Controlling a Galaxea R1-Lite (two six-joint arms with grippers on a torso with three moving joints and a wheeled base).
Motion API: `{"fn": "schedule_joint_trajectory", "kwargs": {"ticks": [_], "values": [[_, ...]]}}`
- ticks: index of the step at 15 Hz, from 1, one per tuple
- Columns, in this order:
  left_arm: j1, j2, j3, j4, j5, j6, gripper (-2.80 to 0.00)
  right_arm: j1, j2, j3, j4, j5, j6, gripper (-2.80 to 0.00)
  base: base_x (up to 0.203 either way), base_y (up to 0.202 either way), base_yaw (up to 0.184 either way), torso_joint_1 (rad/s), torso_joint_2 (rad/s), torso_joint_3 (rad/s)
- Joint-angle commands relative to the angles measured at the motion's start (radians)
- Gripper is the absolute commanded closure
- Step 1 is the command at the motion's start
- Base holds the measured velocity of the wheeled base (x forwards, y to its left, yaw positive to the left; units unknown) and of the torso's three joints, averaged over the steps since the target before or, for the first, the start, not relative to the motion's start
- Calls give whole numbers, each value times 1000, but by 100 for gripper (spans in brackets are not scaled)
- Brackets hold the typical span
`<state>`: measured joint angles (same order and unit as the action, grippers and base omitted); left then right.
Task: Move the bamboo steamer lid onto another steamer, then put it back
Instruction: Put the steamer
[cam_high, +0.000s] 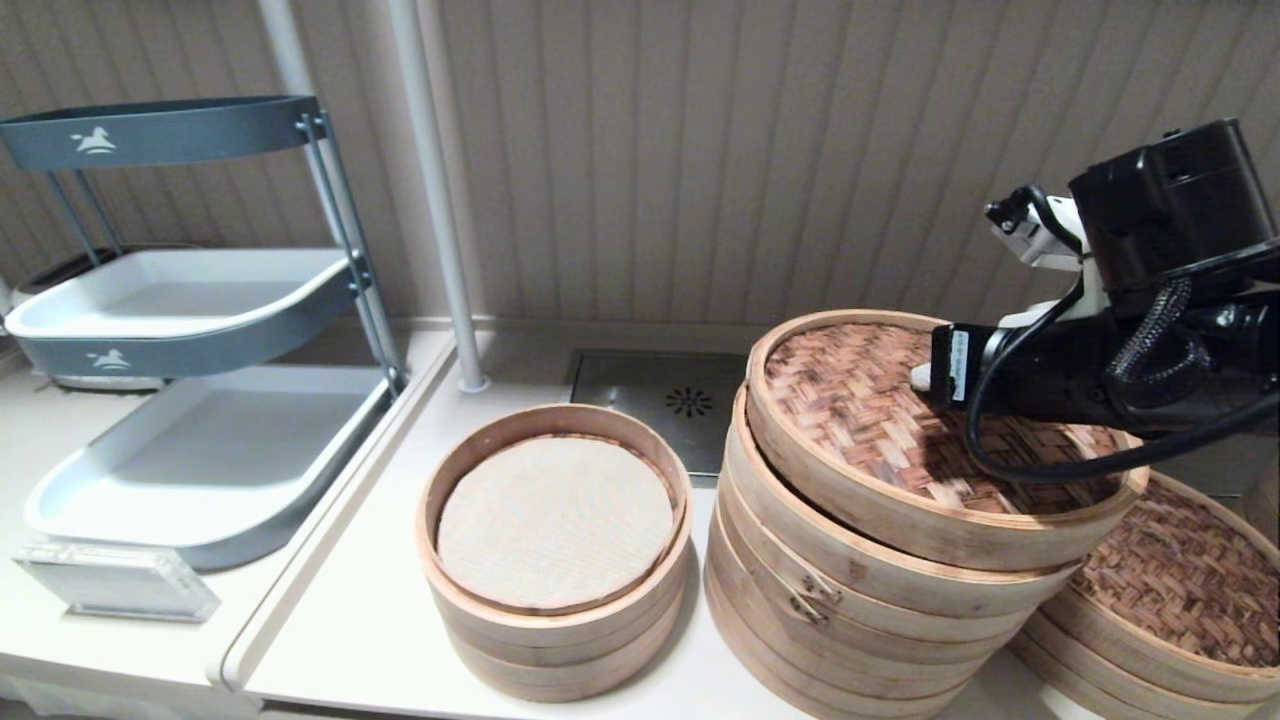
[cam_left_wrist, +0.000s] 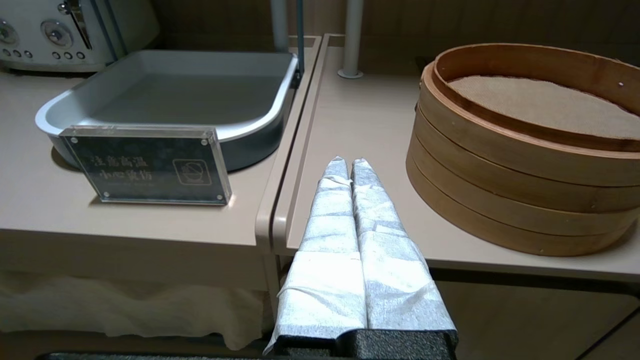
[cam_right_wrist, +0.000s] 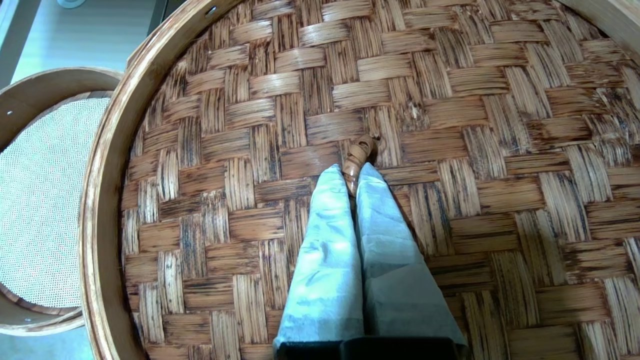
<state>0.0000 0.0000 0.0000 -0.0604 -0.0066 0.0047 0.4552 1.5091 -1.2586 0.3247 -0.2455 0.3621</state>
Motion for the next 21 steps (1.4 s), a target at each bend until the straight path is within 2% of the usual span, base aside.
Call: {"fn": "schedule_joint_trajectory", "kwargs": {"ticks": [1, 21], "values": [[0, -3, 25, -1, -1, 0, 0, 12, -10, -6, 1, -10, 1, 0, 0, 0, 0, 0, 0, 0], [1, -2, 25, -1, 0, 0, 0, 28, 17, -18, -1, -14, 1, 0, 0, 0, 0, 0, 0, 0]]}}
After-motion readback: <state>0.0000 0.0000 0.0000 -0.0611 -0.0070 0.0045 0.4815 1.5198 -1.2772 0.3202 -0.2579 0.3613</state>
